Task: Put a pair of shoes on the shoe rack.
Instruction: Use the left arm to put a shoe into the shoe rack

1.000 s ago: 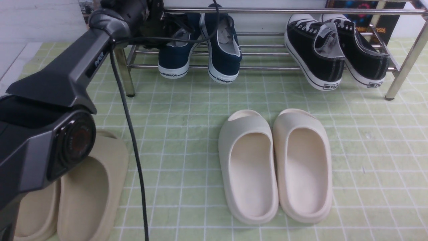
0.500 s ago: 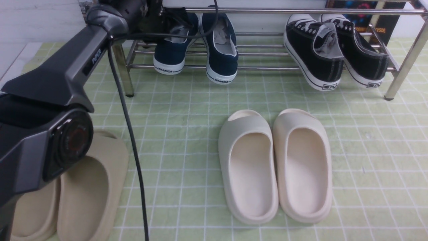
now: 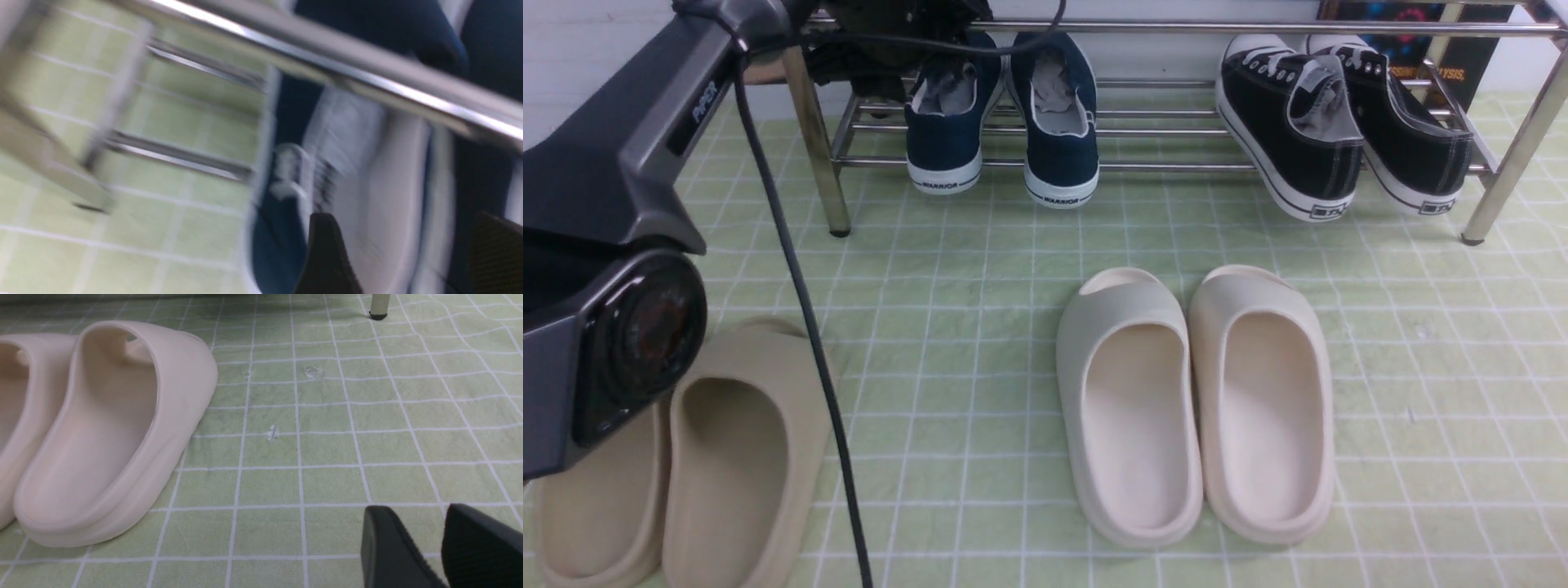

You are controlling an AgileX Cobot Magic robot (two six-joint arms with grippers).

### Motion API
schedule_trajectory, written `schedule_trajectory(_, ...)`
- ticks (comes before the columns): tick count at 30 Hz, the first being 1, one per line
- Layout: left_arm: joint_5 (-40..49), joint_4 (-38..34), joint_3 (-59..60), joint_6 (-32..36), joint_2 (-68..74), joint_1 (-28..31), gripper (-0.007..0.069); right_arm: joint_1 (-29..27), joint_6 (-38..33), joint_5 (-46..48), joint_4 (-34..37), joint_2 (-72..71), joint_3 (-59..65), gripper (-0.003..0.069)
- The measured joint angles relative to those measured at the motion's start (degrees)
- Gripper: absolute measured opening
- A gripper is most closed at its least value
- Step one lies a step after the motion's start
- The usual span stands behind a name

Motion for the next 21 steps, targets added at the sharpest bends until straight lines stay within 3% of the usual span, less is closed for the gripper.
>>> schedule_trajectory(5,2.38,-4.79,-0.04,7.02,-0.31,-2.3,0.0361,0.0,0.0,0.0,0.0,0.0,0.0,0.0239)
schedule_trajectory(10,3.06,-3.36,-0.04,10.36,-0.11,-7.28,0.0164,0.0,0.05,0.0,0.0,0.0,0.0,0.0239)
schedule_trajectory(14,-0.81,0.05,-0.04,8.09,1.4,-10.11,0.0022,0.0,0.05,0.0,0.0,0.0,0.0,0.0239)
schedule_trajectory(18,-4.39,3.79,-0.04,4.91,2.53,-10.26,0.0032,0.0,0.05,0.0,0.0,0.0,0.0,0.0239)
schedule_trajectory(21,-5.92,5.09,-0.04,3.99,2.87,-10.01,0.0127,0.0,0.05,0.0,0.0,0.0,0.0,0.0239)
